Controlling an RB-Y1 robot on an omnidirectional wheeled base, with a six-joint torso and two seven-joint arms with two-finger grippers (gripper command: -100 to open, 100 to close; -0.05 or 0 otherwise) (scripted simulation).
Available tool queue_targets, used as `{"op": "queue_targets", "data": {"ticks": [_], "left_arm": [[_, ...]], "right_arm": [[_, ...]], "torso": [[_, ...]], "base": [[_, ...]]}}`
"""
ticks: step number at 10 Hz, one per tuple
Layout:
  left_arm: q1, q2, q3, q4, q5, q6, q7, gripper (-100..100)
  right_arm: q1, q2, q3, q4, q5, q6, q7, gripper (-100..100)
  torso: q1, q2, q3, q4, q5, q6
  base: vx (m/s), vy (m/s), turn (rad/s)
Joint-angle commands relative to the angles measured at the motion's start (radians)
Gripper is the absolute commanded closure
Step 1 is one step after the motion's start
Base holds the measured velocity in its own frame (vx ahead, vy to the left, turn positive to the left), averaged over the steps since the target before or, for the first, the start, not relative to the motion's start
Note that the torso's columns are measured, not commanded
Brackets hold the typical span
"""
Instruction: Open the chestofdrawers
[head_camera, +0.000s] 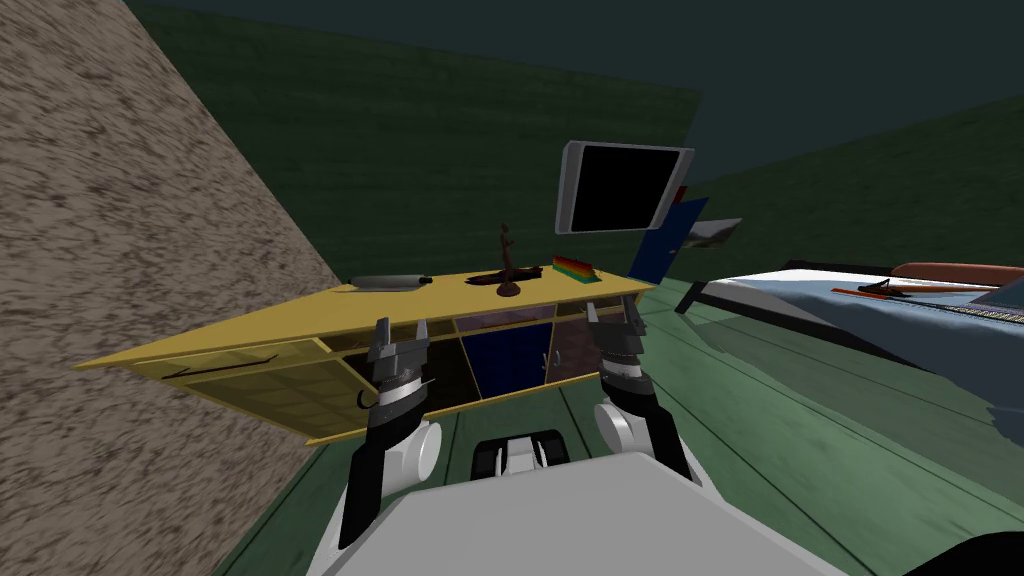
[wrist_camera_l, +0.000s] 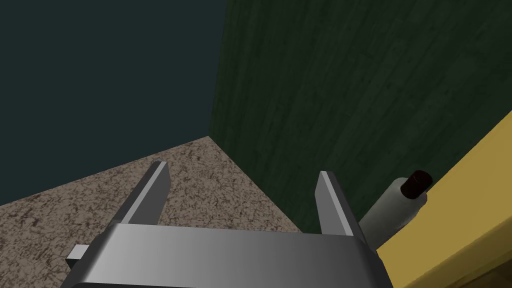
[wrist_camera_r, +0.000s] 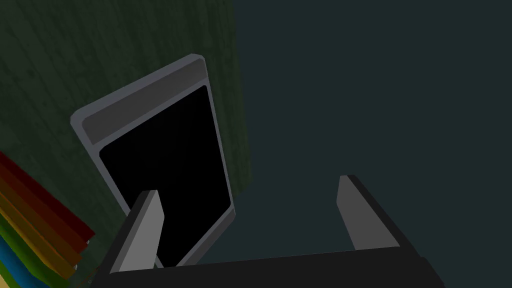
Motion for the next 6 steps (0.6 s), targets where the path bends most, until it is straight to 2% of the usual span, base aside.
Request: {"op": "queue_targets", "data": {"ticks": [1,2,3,6], "left_arm": [[0.000,0.000,0.000,0.000,0.000,0.000,0.000,0],[-0.002,0.048,0.000,0.008,0.001,-0.003,0.001,-100],[-0.004,0.076,-0.001,0.017,0.002,-0.006,0.002,-100],[-0.013,0.156,-0.003,0.052,0.006,-0.020,0.007,-100]], "right_arm": [[0.000,0.000,0.000,0.000,0.000,0.000,0.000,0],[0.000,0.000,0.000,0.000,0.000,0.000,0.000,0],[0.000,0.000,0.000,0.000,0.000,0.000,0.000,0],[0.000,0.000,0.000,0.000,0.000,0.000,0.000,0]], "torso": [[0.000,0.074,-0.148,0.074,0.000,0.000],[0.000,0.148,-0.295,0.148,0.000,0.000],[0.000,0.181,-0.364,0.181,0.000,0.000],[0.000,0.193,-0.389,0.194,0.000,0.000]], "base": [[0.000,0.000,0.000],[0.009,-0.008,-0.003],[0.010,-0.016,-0.004],[0.014,-0.027,-0.005]]}}
